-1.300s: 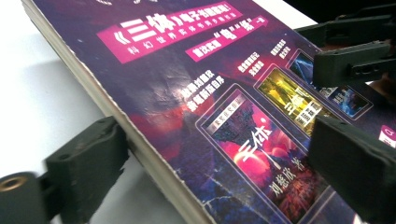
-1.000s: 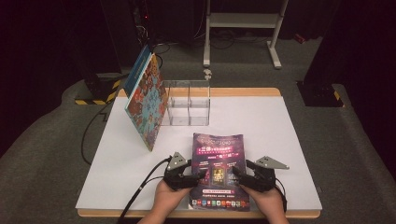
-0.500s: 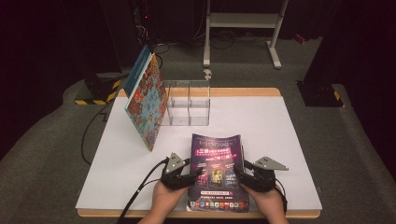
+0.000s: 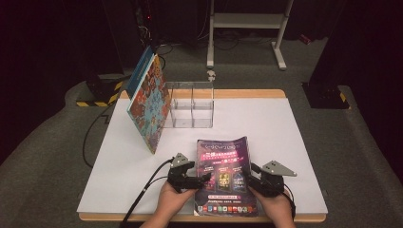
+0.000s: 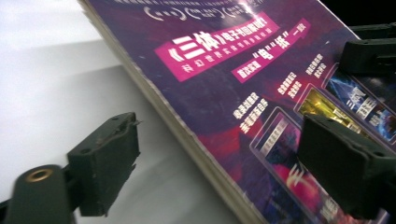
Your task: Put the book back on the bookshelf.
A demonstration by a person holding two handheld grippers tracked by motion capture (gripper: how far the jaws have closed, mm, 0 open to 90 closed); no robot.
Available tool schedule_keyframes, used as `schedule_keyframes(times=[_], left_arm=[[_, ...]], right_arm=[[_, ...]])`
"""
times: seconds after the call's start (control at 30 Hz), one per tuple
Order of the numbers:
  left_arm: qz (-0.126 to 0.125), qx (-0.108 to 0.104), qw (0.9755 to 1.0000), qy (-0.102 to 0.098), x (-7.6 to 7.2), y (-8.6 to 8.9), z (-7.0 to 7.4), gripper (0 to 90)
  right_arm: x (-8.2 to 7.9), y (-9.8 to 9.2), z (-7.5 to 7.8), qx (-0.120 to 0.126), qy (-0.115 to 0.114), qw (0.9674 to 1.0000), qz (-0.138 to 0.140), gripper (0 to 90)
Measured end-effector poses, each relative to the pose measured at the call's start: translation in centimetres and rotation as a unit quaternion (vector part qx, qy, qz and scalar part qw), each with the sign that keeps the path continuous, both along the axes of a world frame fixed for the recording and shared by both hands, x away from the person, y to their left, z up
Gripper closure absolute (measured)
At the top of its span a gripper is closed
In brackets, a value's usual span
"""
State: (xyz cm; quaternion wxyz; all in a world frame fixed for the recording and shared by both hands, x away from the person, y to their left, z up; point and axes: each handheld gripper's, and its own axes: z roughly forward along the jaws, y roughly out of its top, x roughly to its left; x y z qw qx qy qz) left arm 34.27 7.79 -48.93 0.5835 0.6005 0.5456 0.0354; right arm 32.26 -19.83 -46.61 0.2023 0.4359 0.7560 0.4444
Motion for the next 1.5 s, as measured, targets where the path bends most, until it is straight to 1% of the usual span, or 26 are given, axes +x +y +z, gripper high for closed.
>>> schedule_keyframes(times=[0.07, 0.1, 0.2, 0.23, 0.27, 0.3, 0.33, 0.4, 0.43, 0.5, 0.63, 0.67, 0.8, 0.83, 0.87, 0.9, 0.93, 0.97, 1.0, 1.13, 1.2, 1.23, 1.27, 1.33, 1.4, 1.5], left_arm=[[-0.01, -0.006, 0.9997, 0.022, 0.3, 0.0, -0.3, 6.6], [-0.015, -0.016, 0.9993, 0.031, 0.4, -0.2, -0.4, 5.2], [-0.024, -0.021, 0.9988, 0.038, 0.5, -0.5, -0.4, 5.0], [-0.033, -0.019, 0.9985, 0.039, 0.4, -0.5, -0.4, 5.3], [-0.04, -0.025, 0.998, 0.041, 0.3, -0.7, -0.4, 6.7], [-0.046, -0.022, 0.9981, 0.034, 0.2, -0.8, -0.2, 10.1], [-0.043, -0.014, 0.9987, 0.024, 0.0, -0.9, -0.1, 12.5], [-0.039, -0.014, 0.9989, 0.021, -0.1, -0.9, 0.0, 14.6], [-0.038, -0.008, 0.9991, 0.013, -0.2, -0.5, 0.2, 18.3], [-0.037, -0.006, 0.9993, 0.002, -0.3, -0.1, 0.4, 25.2], [-0.028, 0.008, 0.9992, -0.028, -0.7, 0.2, 1.0, 40.2], [-0.023, 0.007, 0.9991, -0.034, -0.8, 0.3, 1.1, 43.8], [-0.023, 0.013, 0.999, -0.036, -0.8, 0.7, 1.2, 53.8], [-0.021, 0.015, 0.9989, -0.04, -0.8, 0.9, 1.4, 53.8], [-0.016, 0.017, 0.9985, -0.049, -0.9, 1.1, 1.6, 56.8], [-0.016, 0.017, 0.9985, -0.049, -0.9, 1.1, 1.6, 61.4], [-0.016, 0.02, 0.9983, -0.052, -1.0, 1.3, 1.7, 61.4], [-0.012, 0.017, 0.9983, -0.055, -1.0, 1.3, 1.8, 63.2], [-0.014, 0.021, 0.9979, -0.06, -1.0, 1.5, 1.9, 66.4], [-0.003, 0.018, 0.9971, -0.074, -1.2, 1.7, 2.2, 69.8], [-0.002, 0.021, 0.9965, -0.081, -1.3, 1.8, 2.3, 72.1], [0.002, 0.018, 0.9962, -0.085, -1.3, 1.8, 2.3, 73.0], [0.002, 0.022, 0.9957, -0.09, -1.3, 1.9, 2.4, 74.2], [0.006, 0.021, 0.9951, -0.096, -1.4, 1.9, 2.5, 76.1], [0.005, 0.025, 0.9948, -0.098, -1.4, 2.1, 2.6, 77.1], [0.009, 0.024, 0.9942, -0.104, -1.3, 2.4, 2.7, 77.6]], right_arm=[[0.0, 0.0, 0.0, 0.0, -0.002, 1.0, 0.0, 60.2], [0.0, 0.0, 0.0, 0.001, -0.002, 1.0, 0.0, 60.1], [0.0, 0.1, -0.1, 0.001, -0.003, 1.0, 0.0, 59.8], [0.0, 0.1, -0.1, 0.001, -0.004, 1.0, 0.001, 59.7], [0.0, 0.1, -0.1, 0.002, -0.004, 1.0, 0.001, 59.5], [0.0, 0.1, -0.1, 0.002, -0.004, 1.0, 0.001, 59.4], [0.0, 0.1, -0.1, 0.002, -0.004, 1.0, 0.001, 59.2], [0.0, 0.2, -0.1, 0.002, -0.004, 1.0, 0.001, 59.0], [0.0, 0.2, -0.1, 0.003, -0.004, 1.0, 0.002, 58.9], [0.0, 0.2, -0.1, 0.004, -0.003, 1.0, 0.003, 58.9], [0.1, 0.3, 0.0, 0.008, -0.001, 0.9999, 0.007, 59.1], [0.1, 0.3, 0.0, 0.008, 0.0, 0.9999, 0.008, 59.1], [0.2, 0.6, 0.1, 0.01, 0.003, 0.9999, 0.009, 59.2], [0.2, 0.7, 0.1, 0.01, 0.003, 0.9999, 0.01, 59.3], [0.3, 0.8, 0.2, 0.01, 0.005, 0.9999, 0.011, 59.3], [0.3, 0.8, 0.2, 0.01, 0.005, 0.9999, 0.011, 59.3], [0.4, 1.2, 0.2, 0.009, 0.006, 0.9998, 0.013, 59.3], [0.5, 1.3, 0.3, 0.01, 0.009, 0.9998, 0.015, 59.4], [0.6, 1.7, 0.4, 0.007, 0.009, 0.9998, 0.018, 59.5], [0.9, 2.0, 0.5, 0.008, 0.017, 0.9996, 0.022, 59.2], [1.0, 2.1, 0.5, 0.009, 0.022, 0.9994, 0.027, 58.9], [1.1, 2.2, 0.5, 0.01, 0.025, 0.9993, 0.028, 58.7], [1.2, 2.3, 0.5, 0.011, 0.029, 0.9991, 0.028, 58.6], [1.4, 2.4, 0.4, 0.012, 0.035, 0.9989, 0.031, 58.9], [1.7, 2.5, 0.4, 0.022, 0.046, 0.9982, 0.031, 62.7], [1.9, 2.6, 0.6, 0.025, 0.049, 0.9979, 0.033, 64.3]])
